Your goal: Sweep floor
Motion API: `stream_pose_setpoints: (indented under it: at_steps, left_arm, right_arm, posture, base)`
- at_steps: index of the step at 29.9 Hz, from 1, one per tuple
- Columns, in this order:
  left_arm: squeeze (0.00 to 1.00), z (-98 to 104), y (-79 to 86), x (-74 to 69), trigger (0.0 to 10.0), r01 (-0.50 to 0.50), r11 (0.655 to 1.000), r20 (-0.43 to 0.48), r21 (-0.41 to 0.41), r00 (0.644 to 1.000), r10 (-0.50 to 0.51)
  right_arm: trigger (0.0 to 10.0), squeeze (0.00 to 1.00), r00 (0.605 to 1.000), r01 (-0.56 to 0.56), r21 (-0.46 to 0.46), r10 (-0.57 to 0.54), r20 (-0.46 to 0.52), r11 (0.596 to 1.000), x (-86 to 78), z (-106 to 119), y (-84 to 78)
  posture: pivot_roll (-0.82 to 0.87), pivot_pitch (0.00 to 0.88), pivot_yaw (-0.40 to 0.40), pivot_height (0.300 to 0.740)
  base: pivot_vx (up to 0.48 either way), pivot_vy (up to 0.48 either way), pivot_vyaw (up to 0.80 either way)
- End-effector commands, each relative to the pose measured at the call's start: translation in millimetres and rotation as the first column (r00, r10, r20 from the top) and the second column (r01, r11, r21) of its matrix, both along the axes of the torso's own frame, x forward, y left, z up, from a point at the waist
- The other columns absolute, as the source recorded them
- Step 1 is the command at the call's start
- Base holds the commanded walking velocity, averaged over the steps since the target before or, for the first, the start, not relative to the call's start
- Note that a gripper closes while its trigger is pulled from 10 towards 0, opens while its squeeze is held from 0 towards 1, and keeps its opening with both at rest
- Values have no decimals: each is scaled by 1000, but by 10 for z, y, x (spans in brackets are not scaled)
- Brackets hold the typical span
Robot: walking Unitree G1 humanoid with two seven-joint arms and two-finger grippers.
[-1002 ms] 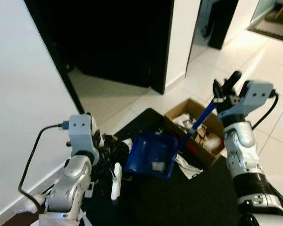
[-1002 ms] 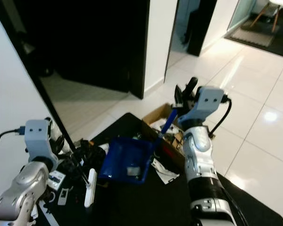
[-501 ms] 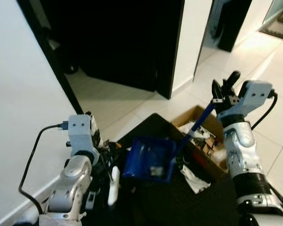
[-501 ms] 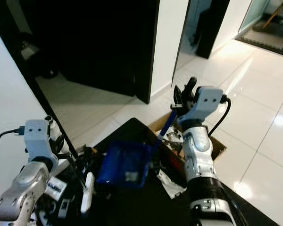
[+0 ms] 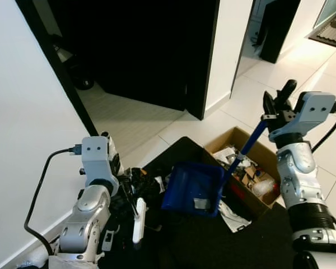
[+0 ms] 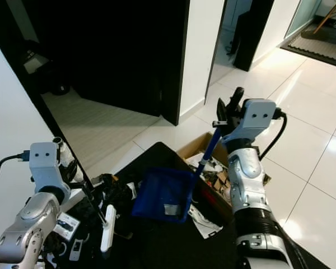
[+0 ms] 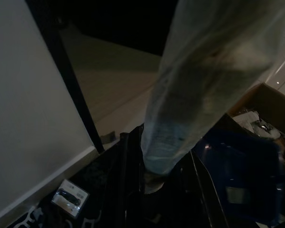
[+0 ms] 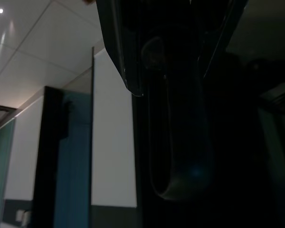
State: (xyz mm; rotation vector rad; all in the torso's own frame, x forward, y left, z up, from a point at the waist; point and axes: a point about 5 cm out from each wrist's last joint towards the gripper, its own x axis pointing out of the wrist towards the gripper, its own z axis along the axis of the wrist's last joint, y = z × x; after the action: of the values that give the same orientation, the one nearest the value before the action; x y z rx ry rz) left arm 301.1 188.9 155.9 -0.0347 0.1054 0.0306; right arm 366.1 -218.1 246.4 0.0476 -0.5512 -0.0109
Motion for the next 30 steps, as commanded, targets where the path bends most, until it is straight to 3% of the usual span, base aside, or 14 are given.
stream_pose_setpoints:
  at_steps: [1,11,18,22,23,26,30]
  left_arm:
    - [0,-8,38,-5,10000,-17,1000,9,13,1000,17]
    - [0,-12,56,-4,10000,-18,1000,10,17,1000,18]
    - [0,-25,95,-38,10000,-25,999,7,24,1000,25]
    - [0,-47,135,-77,10000,-34,999,-1,30,999,34]
    - [0,-47,135,-77,10000,-34,999,-1,30,999,34]
    - [0,-55,137,-89,10000,-35,999,-3,31,999,35]
    - [0,-60,131,-97,10000,-34,999,-4,30,999,35]
  right_arm:
    - [10000,0,993,41,4,-41,108,999,-30,199,-100]
    - [10000,0,977,91,-74,-75,202,993,21,539,-201]
    - [10000,0,969,127,-205,-78,234,971,93,726,-154]
    - [10000,0,952,194,-430,-63,300,882,121,870,28]
    - [10000,0,952,194,-430,-63,300,882,121,870,28]
    - [10000,0,944,222,-528,-44,328,820,148,899,159]
    - [10000,0,937,223,-586,-6,348,779,153,885,280]
  posture:
    - [93,177,64,740]
    - [102,171,64,740]
    - [121,176,64,740]
    - [128,180,63,740]
    - [128,180,63,740]
    - [132,180,61,740]
    - [133,181,60,740]
  base:
    - [0,0,0]
    - [0,0,0]
    - [0,0,0]
    - [0,0,0]
    - [0,0,0]
    - [0,0,0]
    - [0,0,0]
